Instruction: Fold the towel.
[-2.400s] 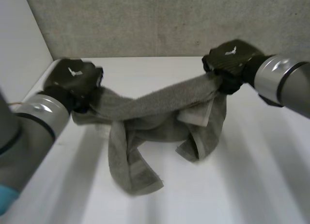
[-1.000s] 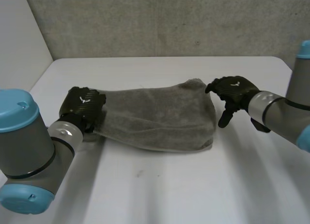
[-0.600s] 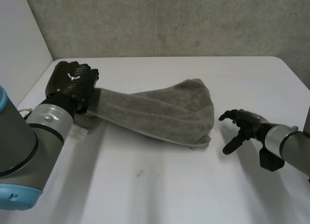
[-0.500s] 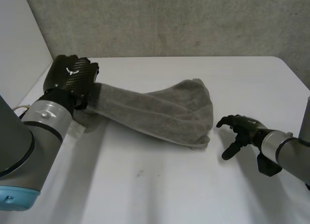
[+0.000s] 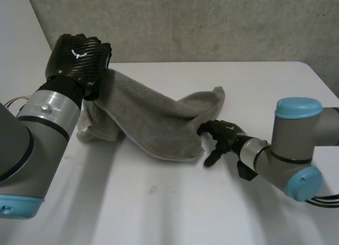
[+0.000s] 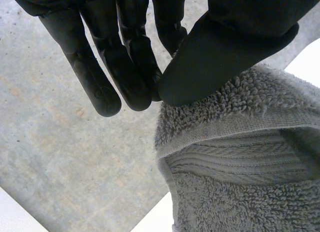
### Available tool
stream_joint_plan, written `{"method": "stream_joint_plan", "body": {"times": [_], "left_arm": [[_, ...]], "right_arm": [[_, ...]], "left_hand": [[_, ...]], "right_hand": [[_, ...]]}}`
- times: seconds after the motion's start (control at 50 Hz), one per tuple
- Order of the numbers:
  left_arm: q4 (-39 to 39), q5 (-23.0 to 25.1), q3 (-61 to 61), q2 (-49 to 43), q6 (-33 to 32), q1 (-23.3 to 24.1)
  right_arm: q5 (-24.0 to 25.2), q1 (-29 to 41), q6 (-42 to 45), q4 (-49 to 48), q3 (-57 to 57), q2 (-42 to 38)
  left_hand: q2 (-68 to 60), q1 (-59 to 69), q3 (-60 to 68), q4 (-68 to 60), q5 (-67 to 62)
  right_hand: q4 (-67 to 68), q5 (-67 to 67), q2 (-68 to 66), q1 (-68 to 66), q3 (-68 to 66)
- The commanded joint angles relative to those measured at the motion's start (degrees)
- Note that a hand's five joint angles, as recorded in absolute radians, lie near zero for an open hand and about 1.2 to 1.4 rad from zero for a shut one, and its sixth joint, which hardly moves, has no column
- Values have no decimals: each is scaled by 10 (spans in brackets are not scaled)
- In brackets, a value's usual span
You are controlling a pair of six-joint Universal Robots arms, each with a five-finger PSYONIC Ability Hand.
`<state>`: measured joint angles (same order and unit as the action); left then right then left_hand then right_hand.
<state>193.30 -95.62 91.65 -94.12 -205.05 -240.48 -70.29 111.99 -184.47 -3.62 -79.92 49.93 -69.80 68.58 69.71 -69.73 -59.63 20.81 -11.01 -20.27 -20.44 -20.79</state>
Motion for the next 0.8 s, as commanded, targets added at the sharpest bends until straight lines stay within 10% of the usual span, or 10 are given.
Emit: {"method": "stream_joint_plan", "body": {"times": [0.02,0.8], "left_arm": [[1,-1,-3,-1,0,-9],[2,2,-2,-10,12,-29]], "right_arm": [[-8,18,-46,-22,42,-30],[-36,68,-41,-46,97,-84]], "left_hand": [[-102,114,103,-103,-104],[-102,114,103,-103,-104]], "right_hand": [[210,-208,-215,-214,-210],[125,-123,-130,-129,-125]]}}
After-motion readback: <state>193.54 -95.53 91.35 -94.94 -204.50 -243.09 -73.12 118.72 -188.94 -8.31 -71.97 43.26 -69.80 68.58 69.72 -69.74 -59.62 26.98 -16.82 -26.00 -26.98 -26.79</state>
